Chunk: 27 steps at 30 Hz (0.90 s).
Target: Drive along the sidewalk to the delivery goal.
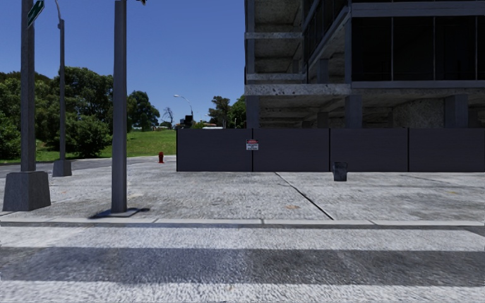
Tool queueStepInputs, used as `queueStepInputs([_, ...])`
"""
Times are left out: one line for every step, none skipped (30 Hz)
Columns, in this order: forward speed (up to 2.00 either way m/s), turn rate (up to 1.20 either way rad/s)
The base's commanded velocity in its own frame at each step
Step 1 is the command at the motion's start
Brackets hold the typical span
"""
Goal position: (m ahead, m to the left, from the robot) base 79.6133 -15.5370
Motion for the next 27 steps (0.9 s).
queueStepInputs([1.44,0.00])
queueStepInputs([1.44,0.00])
queueStepInputs([1.45,0.00])
queueStepInputs([1.46,0.00])
queueStepInputs([1.47,0.00])
queueStepInputs([1.47,0.00])
queueStepInputs([1.47,0.00])
queueStepInputs([1.47,0.00])
queueStepInputs([1.48,0.00])
queueStepInputs([1.48,0.00])
queueStepInputs([1.48,0.00])
queueStepInputs([1.49,0.00])
queueStepInputs([1.49,0.00])
queueStepInputs([1.49,0.00])
queueStepInputs([1.49,0.00])
queueStepInputs([1.49,0.00])
queueStepInputs([1.49,0.00])
queueStepInputs([1.49,0.00])
queueStepInputs([1.49,0.00])
queueStepInputs([1.49,0.00])
queueStepInputs([1.49,0.00])
queueStepInputs([1.49,0.00])
queueStepInputs([1.49,0.00])
queueStepInputs([1.49,0.00])
queueStepInputs([1.49,0.00])
queueStepInputs([1.50,0.00])
queueStepInputs([1.50,0.00])
